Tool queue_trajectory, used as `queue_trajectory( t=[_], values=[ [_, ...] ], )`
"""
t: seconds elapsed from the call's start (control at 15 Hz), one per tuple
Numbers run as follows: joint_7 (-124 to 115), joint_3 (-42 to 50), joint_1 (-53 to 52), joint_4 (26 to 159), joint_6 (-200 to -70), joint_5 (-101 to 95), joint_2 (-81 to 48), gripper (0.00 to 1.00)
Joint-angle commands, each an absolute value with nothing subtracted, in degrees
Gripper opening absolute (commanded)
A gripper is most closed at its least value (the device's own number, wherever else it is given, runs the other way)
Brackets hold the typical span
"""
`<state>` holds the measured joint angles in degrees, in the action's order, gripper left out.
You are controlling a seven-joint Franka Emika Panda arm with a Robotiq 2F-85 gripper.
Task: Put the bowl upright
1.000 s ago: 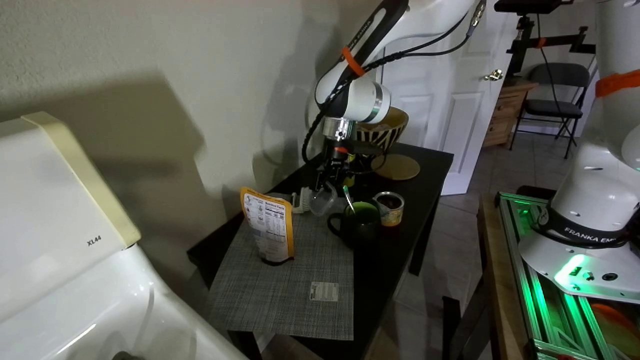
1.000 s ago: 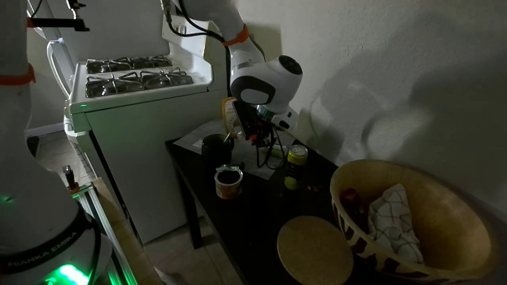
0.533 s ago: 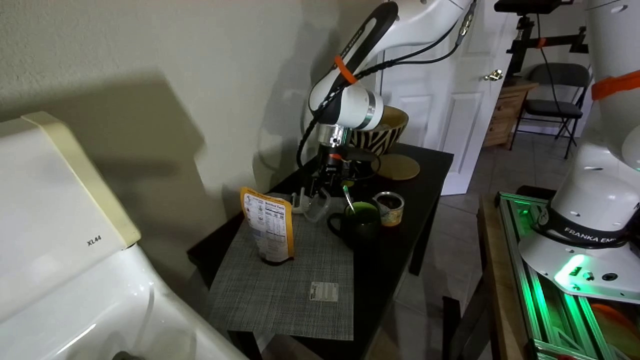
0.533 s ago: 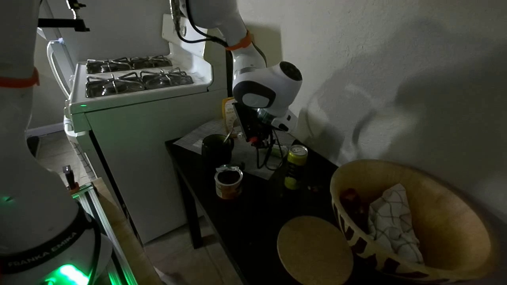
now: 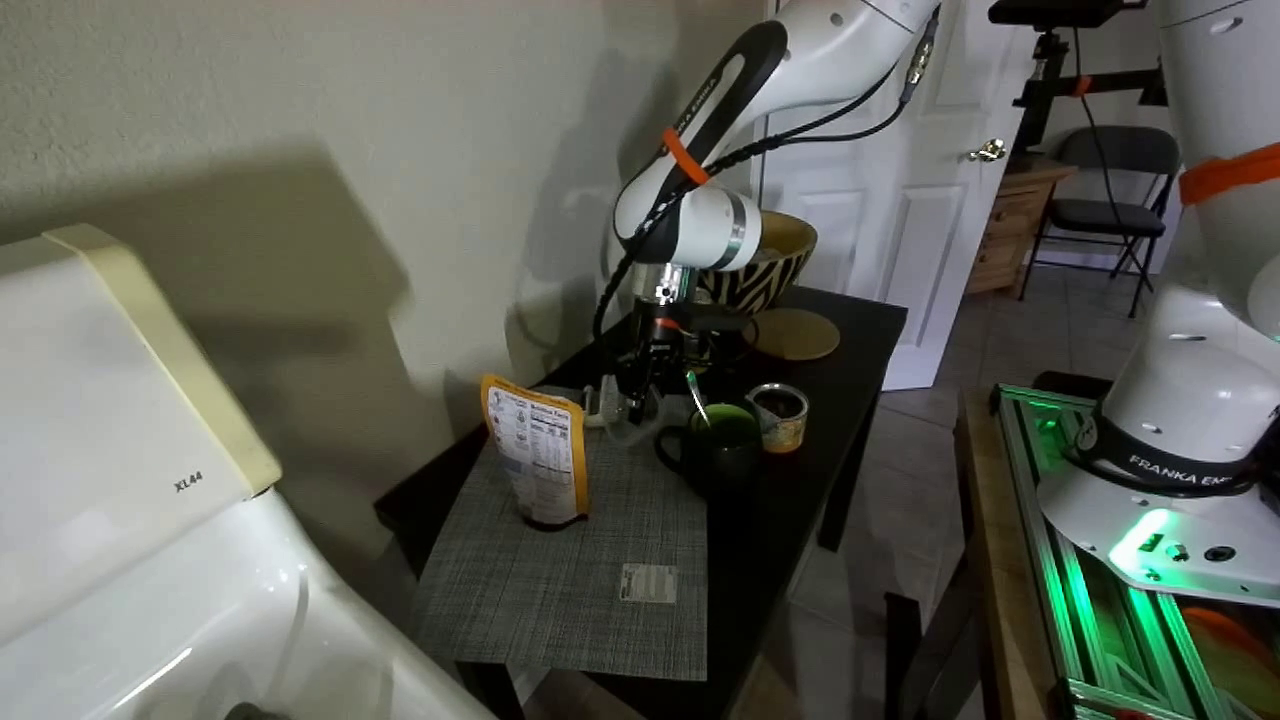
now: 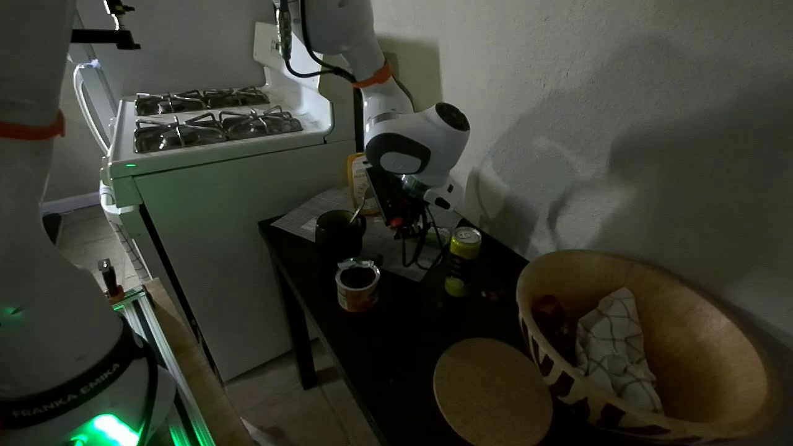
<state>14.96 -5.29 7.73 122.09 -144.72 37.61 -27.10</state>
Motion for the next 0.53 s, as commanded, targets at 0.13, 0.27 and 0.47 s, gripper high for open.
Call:
queue_trajectory(
  t=[0.13, 0.27, 0.47],
  values=[
    [4.7, -1.2, 4.2, 122.8, -144.3, 24.3, -25.5, 0.77],
    [1.6, -0.1, 3.2, 122.8, -143.1, 19.3, -24.8, 0.91],
    [0.1, 0.1, 2.8, 123.7, -140.2, 14.3, -22.2, 1.00]
  ],
)
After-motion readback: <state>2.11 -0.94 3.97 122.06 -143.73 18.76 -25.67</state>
